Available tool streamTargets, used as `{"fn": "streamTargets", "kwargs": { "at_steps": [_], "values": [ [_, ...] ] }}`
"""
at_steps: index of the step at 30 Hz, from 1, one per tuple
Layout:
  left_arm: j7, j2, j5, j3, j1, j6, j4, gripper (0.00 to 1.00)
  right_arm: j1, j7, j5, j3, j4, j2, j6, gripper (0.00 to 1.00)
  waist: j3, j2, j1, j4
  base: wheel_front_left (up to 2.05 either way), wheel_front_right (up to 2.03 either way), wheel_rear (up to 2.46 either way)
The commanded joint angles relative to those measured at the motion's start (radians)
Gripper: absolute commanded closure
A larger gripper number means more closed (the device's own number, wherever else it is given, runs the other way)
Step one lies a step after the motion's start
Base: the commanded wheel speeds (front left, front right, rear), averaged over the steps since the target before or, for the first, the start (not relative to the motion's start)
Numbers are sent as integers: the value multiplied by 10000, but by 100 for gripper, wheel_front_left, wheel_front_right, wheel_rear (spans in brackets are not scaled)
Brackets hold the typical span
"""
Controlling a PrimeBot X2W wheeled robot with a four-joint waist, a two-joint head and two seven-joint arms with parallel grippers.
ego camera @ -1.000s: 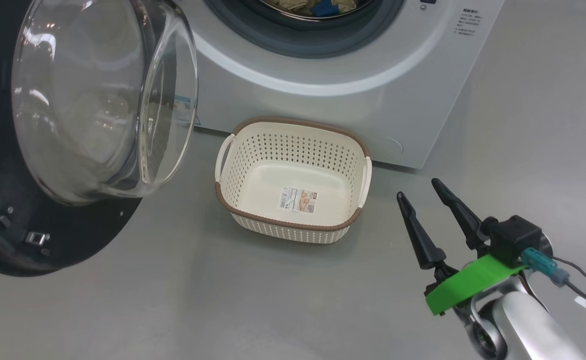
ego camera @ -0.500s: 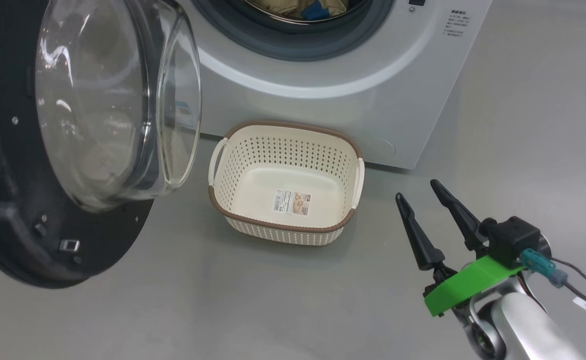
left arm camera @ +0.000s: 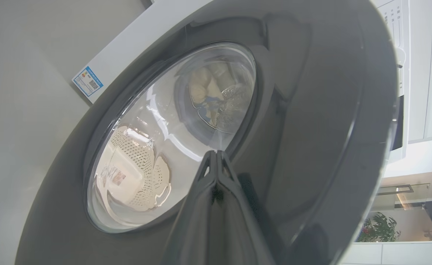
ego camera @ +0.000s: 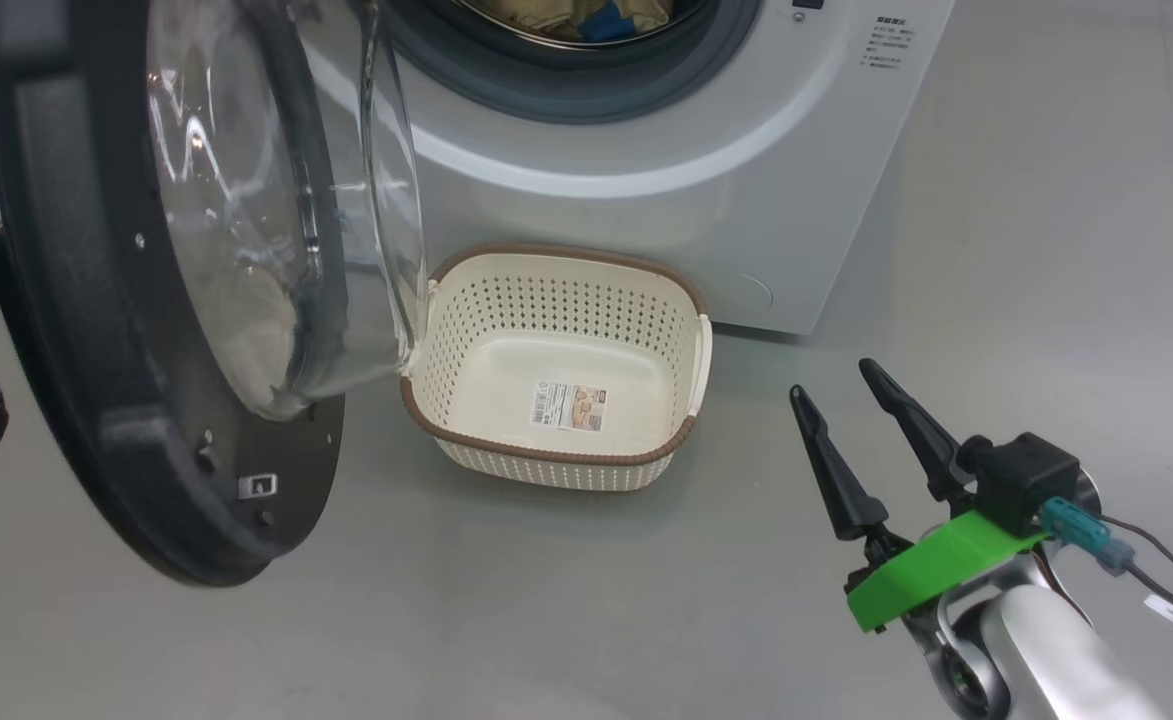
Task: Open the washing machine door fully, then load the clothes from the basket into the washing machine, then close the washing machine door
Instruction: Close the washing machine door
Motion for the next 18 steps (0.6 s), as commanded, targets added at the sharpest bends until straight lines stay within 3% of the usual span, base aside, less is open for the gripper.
{"fn": "streamTargets", "kwargs": {
  "at_steps": [1, 18],
  "values": [
    [29, 361, -5, 198, -335, 146, -468, 100, -67, -65, 29, 100, -284, 39, -29, 0, 5, 0, 0, -29, 0, 0, 0],
    [-336, -1125, -3, -964, -688, 105, -1077, 100, -54, -65, 47, -1, -280, 159, -29, 0, -28, 0, 0, -670, 0, 0, 0]
  ]
}}
